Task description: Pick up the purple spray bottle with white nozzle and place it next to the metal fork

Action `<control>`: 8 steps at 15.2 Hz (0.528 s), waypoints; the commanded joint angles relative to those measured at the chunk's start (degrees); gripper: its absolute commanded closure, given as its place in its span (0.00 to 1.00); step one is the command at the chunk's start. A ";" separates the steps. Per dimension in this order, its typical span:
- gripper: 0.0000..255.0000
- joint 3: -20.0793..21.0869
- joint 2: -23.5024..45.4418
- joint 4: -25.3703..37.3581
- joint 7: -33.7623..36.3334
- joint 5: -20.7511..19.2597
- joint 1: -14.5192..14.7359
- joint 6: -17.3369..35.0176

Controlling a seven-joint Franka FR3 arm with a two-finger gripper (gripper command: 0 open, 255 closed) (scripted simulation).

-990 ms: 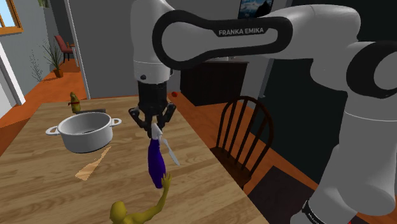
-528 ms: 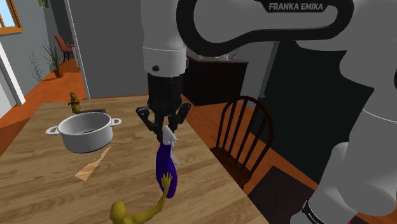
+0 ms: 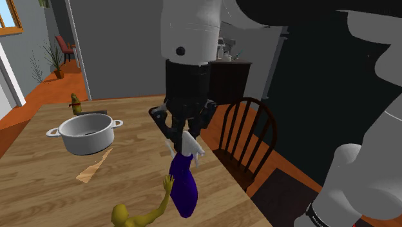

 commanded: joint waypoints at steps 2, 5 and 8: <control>1.00 1.04 -3.18 -0.01 2.34 1.94 1.21 -2.49; 1.00 2.13 -5.48 0.79 4.84 3.47 2.41 -4.96; 1.00 3.43 -7.22 2.25 7.68 4.79 3.61 -7.53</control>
